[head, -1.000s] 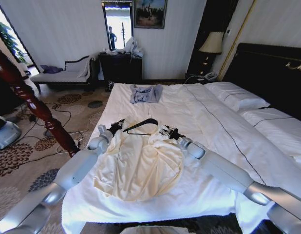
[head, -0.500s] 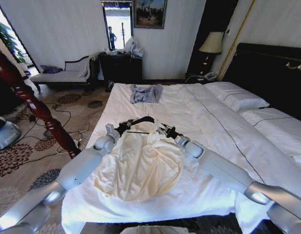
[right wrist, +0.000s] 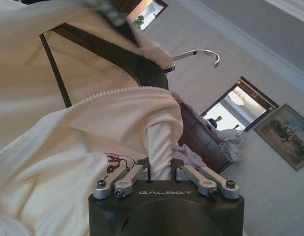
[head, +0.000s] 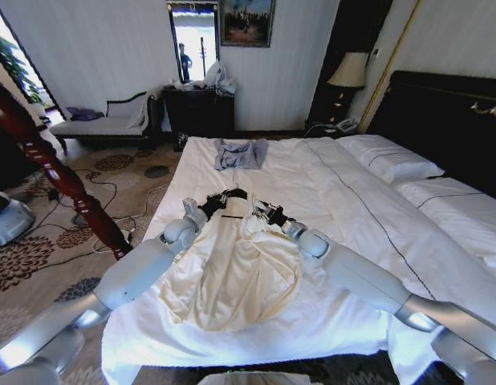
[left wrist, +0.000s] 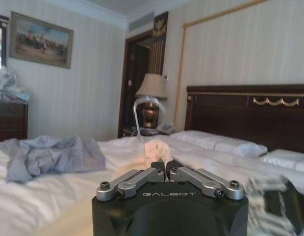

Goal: Pick up the clothes from the bed and hang them on the clothes hanger.

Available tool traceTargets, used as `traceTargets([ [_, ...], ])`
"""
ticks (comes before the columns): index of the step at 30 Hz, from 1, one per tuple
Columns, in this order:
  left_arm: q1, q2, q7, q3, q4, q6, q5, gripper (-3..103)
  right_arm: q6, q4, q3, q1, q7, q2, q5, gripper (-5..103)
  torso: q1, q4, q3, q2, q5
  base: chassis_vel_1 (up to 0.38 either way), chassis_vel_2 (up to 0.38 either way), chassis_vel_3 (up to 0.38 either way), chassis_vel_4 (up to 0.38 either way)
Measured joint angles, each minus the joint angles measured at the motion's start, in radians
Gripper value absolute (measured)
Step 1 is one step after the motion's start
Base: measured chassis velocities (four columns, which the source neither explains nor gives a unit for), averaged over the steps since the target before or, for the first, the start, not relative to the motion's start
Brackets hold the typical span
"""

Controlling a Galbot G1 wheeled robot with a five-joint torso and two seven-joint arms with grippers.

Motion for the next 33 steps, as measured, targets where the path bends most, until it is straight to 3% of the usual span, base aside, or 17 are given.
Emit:
traceTargets([
  [7,0.051,0.035,-0.005,-0.017,-0.038,0.0,0.028,0,-0.004,0.025,0.032,0.004,0.024,0.006,0.0,19,0.0,0.0001,0.0,0.0,0.0,0.0,0.0,0.0,0.0],
  [18,0.071,0.09,-0.068,-0.089,-0.175,0.021,0.021,-2,-0.005,0.066,0.074,0.003,0.072,0.023,0.004,19,0.0,0.0003,0.0,0.0,0.0,0.0,0.0,0.0,0.0],
  [21,0.059,0.103,-0.076,-0.1,-0.206,0.031,0.001,13,-0.005,0.07,0.085,0.006,0.098,0.031,0.0,19,0.0,-0.0004,0.0,0.0,0.0002,0.0,0.0,0.0,0.0],
  [27,0.067,0.129,-0.088,-0.122,-0.254,0.043,-0.027,29,-0.006,0.073,0.118,0.007,0.139,0.038,-0.04,19,0.0,0.0001,0.0,0.0,0.0,0.0,0.0,0.0,0.0],
  [30,0.087,0.144,-0.096,-0.137,-0.289,0.047,-0.031,45,0.002,0.086,0.145,0.006,0.156,0.037,-0.081,19,0.0,-0.0001,0.0,0.0,0.0001,0.0,0.0,0.0,0.0],
  [33,0.095,0.152,-0.104,-0.146,-0.312,0.048,-0.036,51,0.005,0.096,0.151,0.008,0.174,0.038,-0.094,19,0.0,-0.0002,0.0,0.0,0.0,0.0,0.0,0.0,0.0],
])
